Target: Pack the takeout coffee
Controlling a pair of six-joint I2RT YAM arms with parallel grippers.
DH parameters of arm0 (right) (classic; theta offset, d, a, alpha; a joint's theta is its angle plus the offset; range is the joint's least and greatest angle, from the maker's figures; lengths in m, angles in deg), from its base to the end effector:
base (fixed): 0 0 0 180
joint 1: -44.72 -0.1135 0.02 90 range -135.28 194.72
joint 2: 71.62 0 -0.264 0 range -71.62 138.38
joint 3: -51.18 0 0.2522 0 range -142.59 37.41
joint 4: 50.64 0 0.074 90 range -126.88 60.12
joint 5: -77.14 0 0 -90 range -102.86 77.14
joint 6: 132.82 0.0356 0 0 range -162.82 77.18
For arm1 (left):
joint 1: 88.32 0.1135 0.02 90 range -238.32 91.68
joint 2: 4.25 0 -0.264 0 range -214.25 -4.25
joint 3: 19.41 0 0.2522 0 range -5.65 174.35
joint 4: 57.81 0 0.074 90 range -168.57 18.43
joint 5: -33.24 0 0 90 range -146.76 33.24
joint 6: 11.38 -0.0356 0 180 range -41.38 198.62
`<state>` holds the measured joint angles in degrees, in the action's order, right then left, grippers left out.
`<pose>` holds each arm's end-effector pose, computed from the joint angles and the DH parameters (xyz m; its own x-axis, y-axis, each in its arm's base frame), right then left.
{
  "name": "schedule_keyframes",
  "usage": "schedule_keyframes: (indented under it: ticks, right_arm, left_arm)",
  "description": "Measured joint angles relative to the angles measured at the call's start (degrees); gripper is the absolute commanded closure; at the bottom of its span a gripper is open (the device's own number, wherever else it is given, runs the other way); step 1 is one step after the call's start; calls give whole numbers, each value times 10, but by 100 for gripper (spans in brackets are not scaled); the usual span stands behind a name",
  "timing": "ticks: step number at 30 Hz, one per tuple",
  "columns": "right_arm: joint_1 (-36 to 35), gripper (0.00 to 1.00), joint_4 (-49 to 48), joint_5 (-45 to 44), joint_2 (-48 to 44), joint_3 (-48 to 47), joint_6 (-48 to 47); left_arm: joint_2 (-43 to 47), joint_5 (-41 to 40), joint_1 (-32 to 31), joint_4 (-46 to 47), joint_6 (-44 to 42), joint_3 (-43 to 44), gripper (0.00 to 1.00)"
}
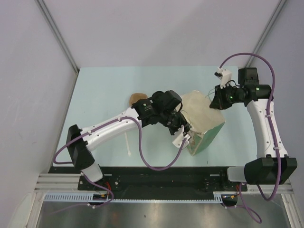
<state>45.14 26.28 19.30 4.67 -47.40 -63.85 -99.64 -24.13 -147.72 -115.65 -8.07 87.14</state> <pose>0.2512 0.0171 0.3807 -0.6528 -0.2990 -0.6961 -0.5744 0.7944 0.1974 0.1685 -0.3227 0.3495 0.8903 0.1463 -0.4313 0.4225 -0.6188 0.6623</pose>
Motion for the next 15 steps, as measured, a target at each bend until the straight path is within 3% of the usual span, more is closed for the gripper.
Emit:
schedule_keyframes:
  ticks: [2,5,7,9,15]
  right_arm:
    - [0,100,0,-1,-2,0,0]
    - [0,100,-2,-5,-10,-1,0]
    - [0,100,-5,-5,-19,-1,0]
    - [0,100,-7,-7,-29,-4,0]
    - [0,100,-12,-14,-50,-8,19]
  left_arm:
    - [6,-2,0,13,21,-9,57]
    - [19,-7,2,43,75,-24,31]
    - [34,-8,6,70,129,-37,26]
    - [54,-3,11,92,185,-46,15]
    - [155,35,32,181,360,-97,0]
